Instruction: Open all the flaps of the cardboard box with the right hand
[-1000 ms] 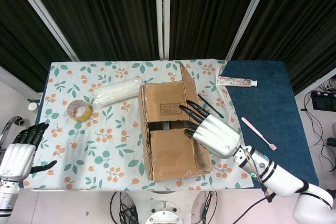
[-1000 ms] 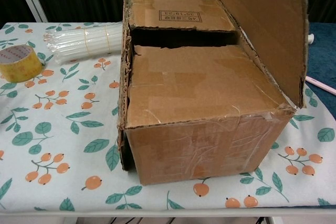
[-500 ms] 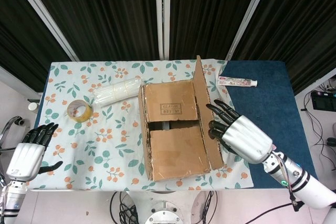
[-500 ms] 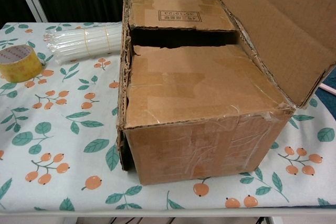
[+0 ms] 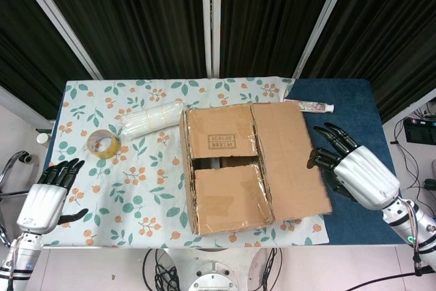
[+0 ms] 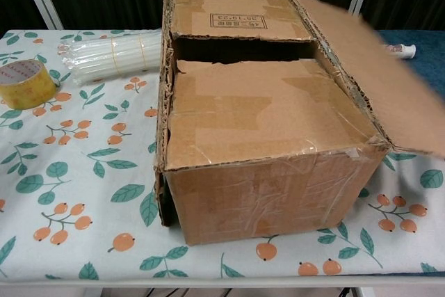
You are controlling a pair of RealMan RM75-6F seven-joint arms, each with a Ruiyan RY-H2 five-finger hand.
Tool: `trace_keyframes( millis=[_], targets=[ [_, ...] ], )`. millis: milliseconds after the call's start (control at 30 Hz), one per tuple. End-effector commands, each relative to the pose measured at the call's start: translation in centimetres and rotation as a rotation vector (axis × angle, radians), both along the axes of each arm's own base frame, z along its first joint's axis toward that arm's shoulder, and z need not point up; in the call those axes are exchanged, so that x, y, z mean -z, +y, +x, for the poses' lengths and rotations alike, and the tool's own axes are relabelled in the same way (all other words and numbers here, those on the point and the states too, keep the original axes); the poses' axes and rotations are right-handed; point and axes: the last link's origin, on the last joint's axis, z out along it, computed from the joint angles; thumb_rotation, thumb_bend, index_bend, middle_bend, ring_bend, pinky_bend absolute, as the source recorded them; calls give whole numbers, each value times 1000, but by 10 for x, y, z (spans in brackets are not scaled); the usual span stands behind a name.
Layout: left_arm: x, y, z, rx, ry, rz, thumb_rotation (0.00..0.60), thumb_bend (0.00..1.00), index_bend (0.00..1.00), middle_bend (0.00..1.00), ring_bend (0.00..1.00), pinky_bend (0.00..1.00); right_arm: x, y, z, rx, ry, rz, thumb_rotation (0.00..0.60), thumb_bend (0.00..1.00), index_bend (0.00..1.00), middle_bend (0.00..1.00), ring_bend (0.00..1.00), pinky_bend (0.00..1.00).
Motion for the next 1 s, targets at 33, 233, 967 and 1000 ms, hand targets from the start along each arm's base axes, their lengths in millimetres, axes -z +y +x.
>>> trace_keyframes(
  millis=[33, 233, 967, 1000],
  targets=[
    [-1, -1, -1, 3, -7, 9, 511, 0, 63, 87, 101, 170, 5, -2, 8, -37, 1, -24, 600, 638, 208, 208, 0, 0],
    [-3, -4, -6, -1, -22, 19, 511, 0, 64, 87, 101, 170, 42, -7, 37, -95, 22, -30, 600, 493, 0, 4, 0, 0],
    [-21, -15, -31, -1, -70, 76, 514, 0, 63, 87, 101, 170, 193, -52, 103, -73, 71, -79, 600, 149, 0, 0, 0, 0],
    [-22, -15, -32, -3, -72, 78, 514, 0, 63, 87, 101, 170, 196, -55, 102, -63, 77, -84, 600, 150, 0, 0, 0, 0]
  ],
)
